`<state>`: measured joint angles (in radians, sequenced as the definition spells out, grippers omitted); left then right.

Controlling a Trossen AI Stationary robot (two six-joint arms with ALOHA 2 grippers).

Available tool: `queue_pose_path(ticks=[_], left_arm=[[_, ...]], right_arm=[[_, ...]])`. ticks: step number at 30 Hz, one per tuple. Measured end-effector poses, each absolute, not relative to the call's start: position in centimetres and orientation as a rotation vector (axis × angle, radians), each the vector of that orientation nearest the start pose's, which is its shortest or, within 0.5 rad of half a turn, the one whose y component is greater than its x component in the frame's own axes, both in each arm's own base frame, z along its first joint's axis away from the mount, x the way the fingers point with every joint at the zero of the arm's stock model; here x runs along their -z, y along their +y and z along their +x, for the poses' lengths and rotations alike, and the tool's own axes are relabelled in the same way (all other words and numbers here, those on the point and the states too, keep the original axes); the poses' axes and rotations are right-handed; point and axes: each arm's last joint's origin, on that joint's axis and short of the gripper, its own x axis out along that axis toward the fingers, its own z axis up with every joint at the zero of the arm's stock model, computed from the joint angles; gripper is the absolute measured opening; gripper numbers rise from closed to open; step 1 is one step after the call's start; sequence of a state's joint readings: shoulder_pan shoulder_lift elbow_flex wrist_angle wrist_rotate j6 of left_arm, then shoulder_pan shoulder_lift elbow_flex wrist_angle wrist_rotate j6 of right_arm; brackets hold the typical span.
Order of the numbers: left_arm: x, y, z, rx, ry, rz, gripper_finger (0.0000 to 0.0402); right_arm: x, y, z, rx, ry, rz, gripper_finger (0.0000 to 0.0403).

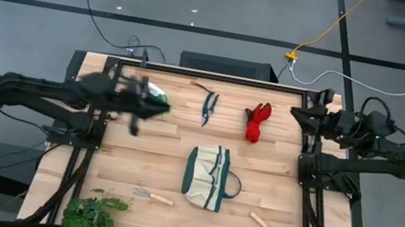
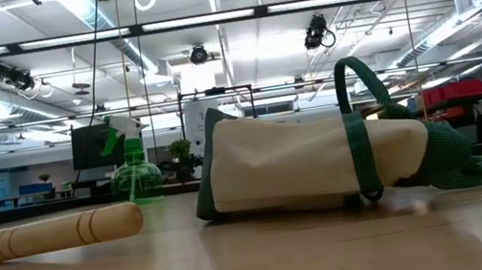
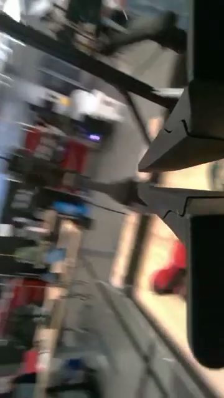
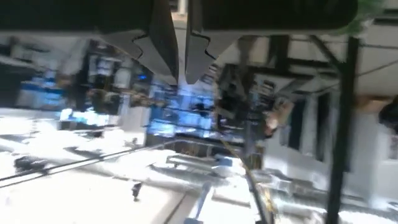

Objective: Pick & Place Garden tools in Gardening bag
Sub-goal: Prepare the green gardening bag

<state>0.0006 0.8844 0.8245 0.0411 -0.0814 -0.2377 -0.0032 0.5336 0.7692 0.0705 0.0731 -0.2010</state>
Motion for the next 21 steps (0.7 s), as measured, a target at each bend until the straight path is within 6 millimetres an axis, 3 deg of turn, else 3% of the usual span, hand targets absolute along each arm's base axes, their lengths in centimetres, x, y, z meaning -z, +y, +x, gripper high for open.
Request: queue_pose_path(ticks=[11, 15, 21], left_arm=[[-31.4, -3.0, 29.9, 0.151, 0.326, -0.278, 0.0058], [-29.6, -4.6, 32.8, 0.175, 0.467, -0.267, 0.0058], [-27.0, -7.7, 35.9, 0.283, 0.539, -0.032, 0.0058]], right_arm=[[-37.2, 0.1, 13.6, -0.017, -0.212, -0.195, 0.0034], [-36.7, 0.1, 14.5, -0.038, -0.16, -0.071, 0.0034], [-35.3, 0.1, 15.8, -0.044, -0.031, 0.039, 0.0034]])
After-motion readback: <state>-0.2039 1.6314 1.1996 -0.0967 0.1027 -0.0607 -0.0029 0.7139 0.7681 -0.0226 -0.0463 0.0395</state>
